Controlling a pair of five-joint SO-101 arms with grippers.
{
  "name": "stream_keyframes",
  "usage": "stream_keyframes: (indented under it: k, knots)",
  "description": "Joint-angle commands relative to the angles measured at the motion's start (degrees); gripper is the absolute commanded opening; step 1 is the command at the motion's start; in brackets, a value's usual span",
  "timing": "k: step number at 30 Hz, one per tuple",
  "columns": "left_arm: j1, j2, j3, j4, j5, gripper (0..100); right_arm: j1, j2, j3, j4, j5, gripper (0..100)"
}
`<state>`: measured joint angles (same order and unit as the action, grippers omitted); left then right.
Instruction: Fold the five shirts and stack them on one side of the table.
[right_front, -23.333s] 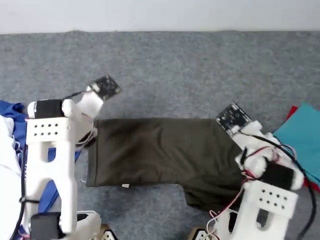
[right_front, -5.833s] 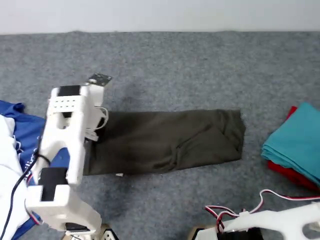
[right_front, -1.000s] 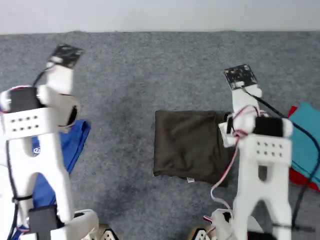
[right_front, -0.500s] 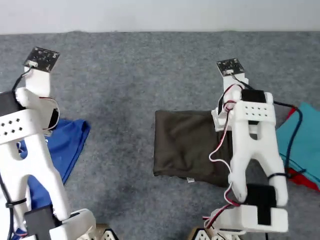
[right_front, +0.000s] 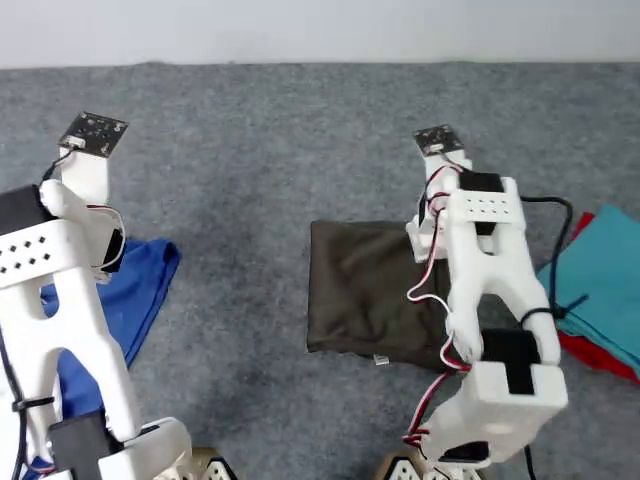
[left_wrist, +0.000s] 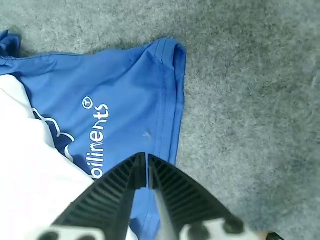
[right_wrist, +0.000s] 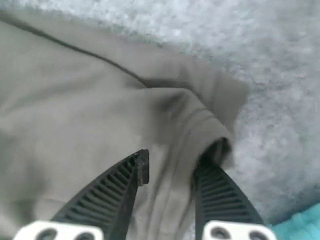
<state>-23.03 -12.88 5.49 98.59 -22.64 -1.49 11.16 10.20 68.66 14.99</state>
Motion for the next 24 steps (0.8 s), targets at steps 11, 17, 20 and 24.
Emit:
stream_keyframes:
  k: [11, 17, 20, 24]
  knots:
    - [-0.44, -2.64, -0.31, -1.49, -0.44, 2, 1.10, 4.35, -15.12, 1.98, 1.14, 1.0]
    - [-0.44, -2.64, -0.31, -1.41, -0.44, 2, 2.51, 5.93, -19.87, 2.86, 6.42, 1.0]
    - [-0.44, -2.64, -0.31, -1.41, -0.44, 2, 3.91, 7.25, -21.45, 2.51, 7.82, 1.0]
    - [-0.44, -2.29, -0.31, -1.49, -0.44, 2, 4.62, 9.36, -26.90, 2.95, 8.09, 1.0]
